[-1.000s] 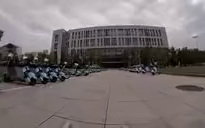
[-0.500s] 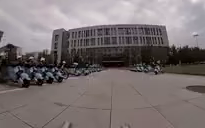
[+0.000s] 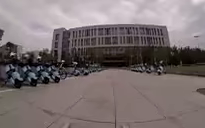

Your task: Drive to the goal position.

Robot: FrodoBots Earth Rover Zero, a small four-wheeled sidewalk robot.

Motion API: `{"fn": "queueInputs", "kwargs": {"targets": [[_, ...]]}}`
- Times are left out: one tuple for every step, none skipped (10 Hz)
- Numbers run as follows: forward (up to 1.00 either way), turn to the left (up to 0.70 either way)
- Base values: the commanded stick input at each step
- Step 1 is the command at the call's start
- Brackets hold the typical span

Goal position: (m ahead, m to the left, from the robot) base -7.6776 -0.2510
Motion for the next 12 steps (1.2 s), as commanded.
{"fn": "queueInputs", "kwargs": {"targets": [[0.70, 0.00], [0.70, 0.00], [0.70, 0.00], [0.70, 0.00], [0.70, -0.07], [0.70, -0.29], [0.70, -0.30], [0.70, -0.21], [0.70, 0.00], [0.70, 0.00], [0.70, 0.00], [0.70, 0.00]]}}
